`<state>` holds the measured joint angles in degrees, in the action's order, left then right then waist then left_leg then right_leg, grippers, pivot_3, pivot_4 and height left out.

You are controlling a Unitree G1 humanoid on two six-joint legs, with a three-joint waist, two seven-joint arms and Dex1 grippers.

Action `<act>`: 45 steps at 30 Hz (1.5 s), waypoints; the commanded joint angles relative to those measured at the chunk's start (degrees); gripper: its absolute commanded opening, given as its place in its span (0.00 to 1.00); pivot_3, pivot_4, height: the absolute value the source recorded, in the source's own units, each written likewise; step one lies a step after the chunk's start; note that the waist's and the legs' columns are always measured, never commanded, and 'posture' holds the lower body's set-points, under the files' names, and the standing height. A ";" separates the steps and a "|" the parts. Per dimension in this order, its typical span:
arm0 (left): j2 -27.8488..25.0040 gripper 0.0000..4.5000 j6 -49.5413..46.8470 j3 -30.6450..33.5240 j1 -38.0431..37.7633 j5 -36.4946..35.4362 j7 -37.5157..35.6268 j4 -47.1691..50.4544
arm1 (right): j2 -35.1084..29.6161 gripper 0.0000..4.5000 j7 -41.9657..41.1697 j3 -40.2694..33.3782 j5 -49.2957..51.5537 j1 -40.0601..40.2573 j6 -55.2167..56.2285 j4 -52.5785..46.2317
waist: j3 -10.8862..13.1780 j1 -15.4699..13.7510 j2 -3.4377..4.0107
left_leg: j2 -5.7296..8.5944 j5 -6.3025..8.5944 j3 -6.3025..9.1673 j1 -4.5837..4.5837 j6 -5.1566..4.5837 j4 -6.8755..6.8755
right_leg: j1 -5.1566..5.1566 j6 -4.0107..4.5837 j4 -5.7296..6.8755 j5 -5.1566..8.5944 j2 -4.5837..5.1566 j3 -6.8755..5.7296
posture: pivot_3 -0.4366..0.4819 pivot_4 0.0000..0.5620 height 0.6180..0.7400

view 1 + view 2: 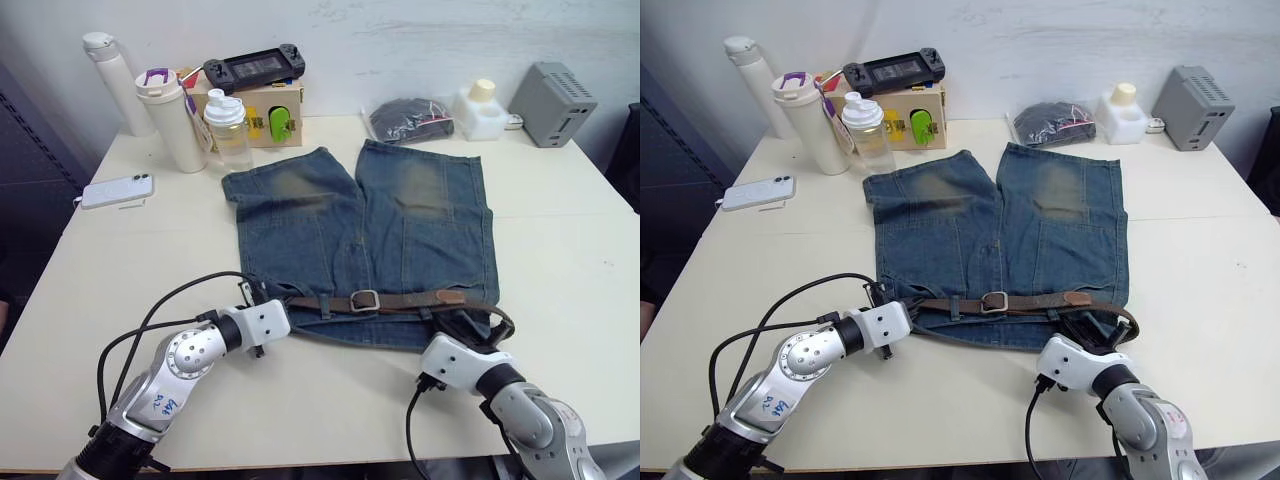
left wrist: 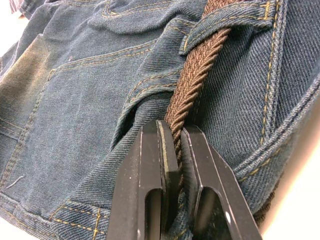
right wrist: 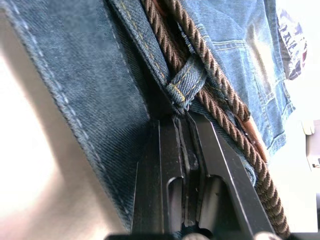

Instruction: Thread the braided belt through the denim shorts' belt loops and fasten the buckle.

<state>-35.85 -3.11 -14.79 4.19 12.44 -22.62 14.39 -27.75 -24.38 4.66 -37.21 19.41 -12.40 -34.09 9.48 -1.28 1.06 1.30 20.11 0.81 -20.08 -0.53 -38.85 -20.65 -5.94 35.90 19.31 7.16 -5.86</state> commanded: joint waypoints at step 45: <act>-4.06 0.77 -15.27 9.17 11.43 -32.11 -33.82 -0.97 | 1.98 0.00 -9.33 -0.76 8.47 0.37 -10.08 -5.55 | 0.87 -0.04 -0.66 | -0.49 0.12 0.13 -0.42 0.29 -0.13 | -0.40 0.40 -0.01 0.13 -0.59 -0.08 | 0.48 0.27 0.59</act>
<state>-39.99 -19.60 -5.78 16.71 -20.08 -56.84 12.53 -25.26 -31.08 4.94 -31.46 18.58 -20.73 -38.71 10.35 -1.31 0.39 0.81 20.23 0.93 -20.50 -0.24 -38.96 -21.06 -5.54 35.89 19.44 6.57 -5.94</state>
